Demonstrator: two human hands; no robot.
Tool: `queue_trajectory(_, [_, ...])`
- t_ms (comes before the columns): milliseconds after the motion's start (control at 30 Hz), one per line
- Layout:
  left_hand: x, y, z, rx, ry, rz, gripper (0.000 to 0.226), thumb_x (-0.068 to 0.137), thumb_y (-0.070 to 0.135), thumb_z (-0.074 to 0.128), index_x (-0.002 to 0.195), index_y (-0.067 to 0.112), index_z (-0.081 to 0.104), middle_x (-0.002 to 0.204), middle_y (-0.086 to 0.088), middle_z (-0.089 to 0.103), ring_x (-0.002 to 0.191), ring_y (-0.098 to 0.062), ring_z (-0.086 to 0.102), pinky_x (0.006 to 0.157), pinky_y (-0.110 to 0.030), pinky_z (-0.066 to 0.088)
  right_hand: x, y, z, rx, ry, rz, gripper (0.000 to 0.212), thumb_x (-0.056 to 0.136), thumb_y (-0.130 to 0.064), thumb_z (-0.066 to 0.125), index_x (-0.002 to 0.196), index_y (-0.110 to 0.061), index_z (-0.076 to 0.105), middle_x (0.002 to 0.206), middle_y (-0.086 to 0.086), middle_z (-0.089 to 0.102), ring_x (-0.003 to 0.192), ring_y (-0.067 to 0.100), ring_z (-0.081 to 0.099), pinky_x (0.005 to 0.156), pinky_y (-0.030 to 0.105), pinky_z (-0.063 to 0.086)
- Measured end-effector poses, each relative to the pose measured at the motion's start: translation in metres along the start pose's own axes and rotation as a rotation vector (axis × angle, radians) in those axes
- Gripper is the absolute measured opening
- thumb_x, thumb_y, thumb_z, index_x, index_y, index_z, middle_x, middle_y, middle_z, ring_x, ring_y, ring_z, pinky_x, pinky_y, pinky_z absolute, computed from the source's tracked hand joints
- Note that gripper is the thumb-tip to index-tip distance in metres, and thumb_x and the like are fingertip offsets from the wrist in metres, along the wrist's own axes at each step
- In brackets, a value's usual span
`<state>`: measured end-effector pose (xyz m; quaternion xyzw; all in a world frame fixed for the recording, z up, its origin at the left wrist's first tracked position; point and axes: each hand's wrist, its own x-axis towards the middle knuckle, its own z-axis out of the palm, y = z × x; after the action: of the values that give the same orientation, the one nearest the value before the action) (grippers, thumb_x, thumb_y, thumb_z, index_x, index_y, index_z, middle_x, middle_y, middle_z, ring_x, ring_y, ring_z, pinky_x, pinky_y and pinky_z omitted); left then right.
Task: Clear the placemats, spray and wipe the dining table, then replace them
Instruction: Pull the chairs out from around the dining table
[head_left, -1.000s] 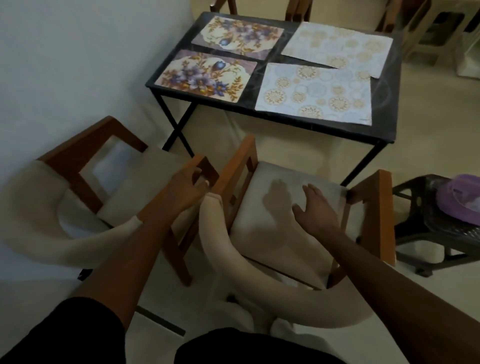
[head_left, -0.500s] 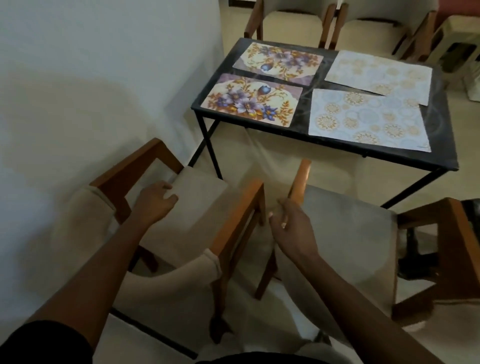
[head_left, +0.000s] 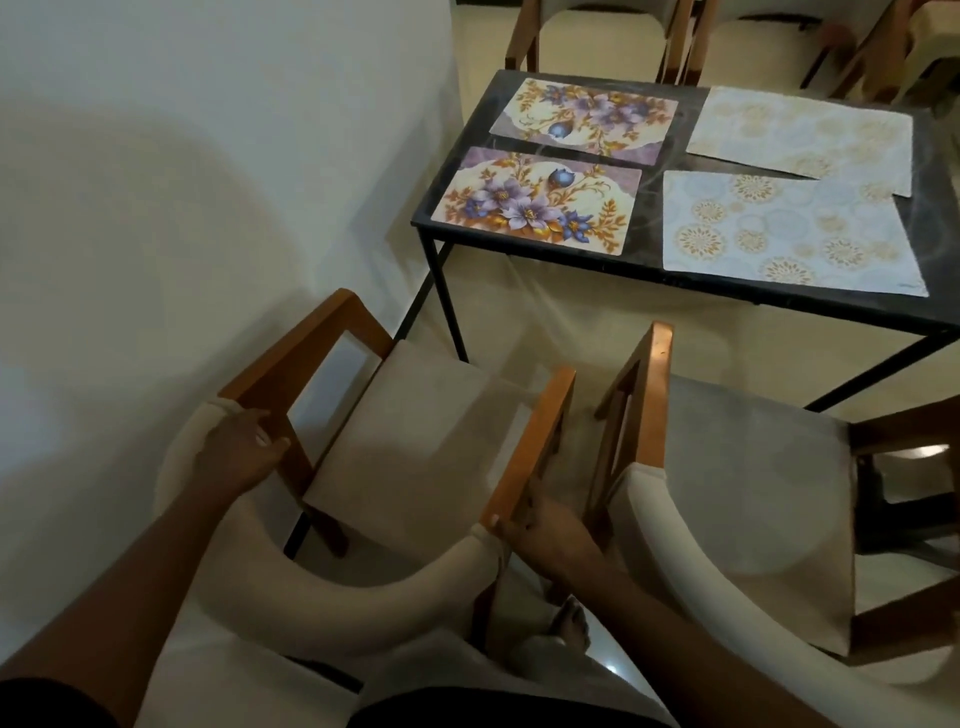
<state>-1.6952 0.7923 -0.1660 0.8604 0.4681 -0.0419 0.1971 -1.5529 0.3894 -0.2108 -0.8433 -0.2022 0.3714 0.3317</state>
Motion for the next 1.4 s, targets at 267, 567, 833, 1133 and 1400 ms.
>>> queue_trajectory(267, [0.070,-0.059,0.002,0.230,-0.109,0.132,0.066,0.089,0.029,0.077,0.151,0.023,0.055,0.160,-0.012,0.048,0.142,-0.039,0.048,0.109,-0.057,0.047,-0.002,-0.029,0.051,0.133,0.098,0.233,0.099,0.096,-0.052,0.062,0.165,-0.013,0.002,0.141,0.006,0.061,0.120,0.024,0.067,0.101,0.034,0.052])
queue_trajectory(567, [0.150,-0.100,-0.006,0.232,-0.248,0.467,0.075,0.089,-0.005,0.064,0.157,0.020,0.047,0.172,-0.018,0.024,0.141,-0.047,0.047,0.090,-0.050,0.054,0.013,-0.062,0.105,0.115,0.432,0.425,0.109,0.092,-0.027,0.064,0.165,-0.023,-0.015,0.166,0.016,0.028,0.131,0.041,0.056,0.102,0.048,0.048])
queue_trajectory(833, [0.169,-0.106,-0.006,0.072,-0.282,0.259,0.092,0.093,0.029,0.079,0.165,0.013,0.025,0.156,-0.022,0.050,0.131,-0.044,0.058,0.104,-0.051,0.051,0.023,-0.060,0.108,0.022,0.529,0.487,0.115,0.087,-0.023,0.069,0.163,-0.035,-0.016,0.142,0.015,0.056,0.108,0.034,0.067,0.086,0.047,0.059])
queue_trajectory(1133, [0.187,-0.073,0.010,0.207,-0.237,0.245,0.049,0.092,0.038,0.077,0.116,0.004,0.052,0.092,-0.012,0.061,0.078,-0.032,0.061,0.071,-0.042,0.054,0.042,-0.042,0.076,-0.003,0.554,0.448,0.114,0.086,-0.029,0.069,0.163,-0.038,-0.015,0.137,0.011,0.061,0.108,0.030,0.069,0.088,0.049,0.061])
queue_trajectory(1400, [0.197,-0.016,0.032,0.171,-0.219,0.264,0.045,0.091,0.041,0.076,0.109,0.009,0.049,0.096,-0.016,0.065,0.089,-0.041,0.068,0.076,-0.044,0.056,0.073,-0.023,0.003,-0.026,0.500,0.458,0.114,0.088,-0.025,0.074,0.165,-0.032,-0.010,0.123,0.008,0.065,0.096,0.022,0.069,0.082,0.044,0.064])
